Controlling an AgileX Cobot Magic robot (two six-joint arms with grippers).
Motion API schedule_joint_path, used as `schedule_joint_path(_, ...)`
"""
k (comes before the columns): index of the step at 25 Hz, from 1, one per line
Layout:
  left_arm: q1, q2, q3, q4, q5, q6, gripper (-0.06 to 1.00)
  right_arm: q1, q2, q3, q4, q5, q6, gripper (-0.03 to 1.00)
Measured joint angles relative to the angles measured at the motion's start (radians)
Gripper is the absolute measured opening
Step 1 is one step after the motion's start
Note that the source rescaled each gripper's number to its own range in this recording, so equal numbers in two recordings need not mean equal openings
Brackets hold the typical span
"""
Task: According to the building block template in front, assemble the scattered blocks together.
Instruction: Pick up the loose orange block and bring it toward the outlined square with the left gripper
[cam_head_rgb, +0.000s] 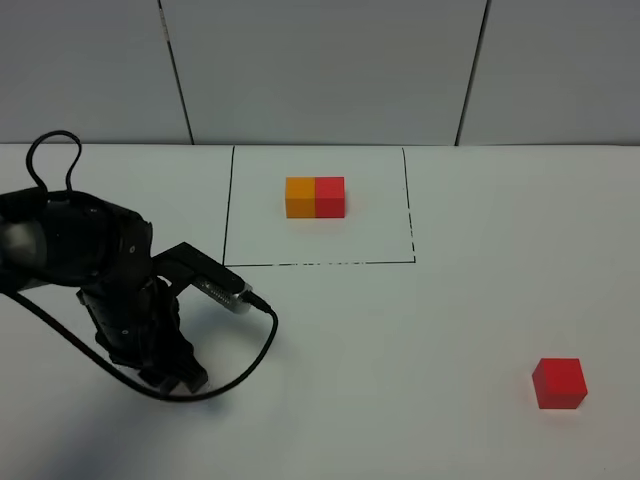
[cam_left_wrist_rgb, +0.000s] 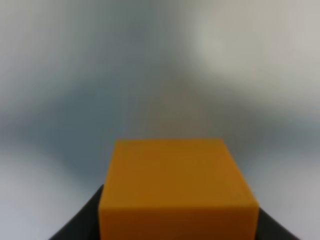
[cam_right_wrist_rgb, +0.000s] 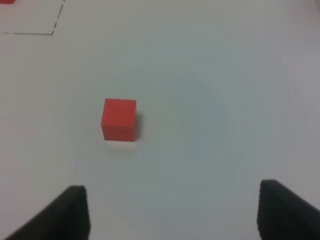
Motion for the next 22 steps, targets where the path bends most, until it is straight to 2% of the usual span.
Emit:
schedule_joint_path(7, 0.000, 0.000, -0.094, -0.101, 0.063, 0.384, 0.01, 0.000, 0.000, 0.000, 0.000, 0.000, 0.000, 0.43)
schedule_joint_path(11, -0.008, 0.000, -0.129, -0.144, 0.066, 0.538, 0.01, 0.000, 0.000, 0.000, 0.000, 0.000, 0.000, 0.43)
schedule_joint_path(14, -0.036, 0.003, -0.157, -0.151, 0.077, 0.583, 0.00, 0.000, 0.000, 0.000, 0.000, 0.000, 0.000, 0.43)
schedule_joint_path(22, -0.117, 0.156, -0.320, -0.120, 0.163, 0.595, 0.00, 0.000, 0.000, 0.000, 0.000, 0.000, 0.001, 0.43)
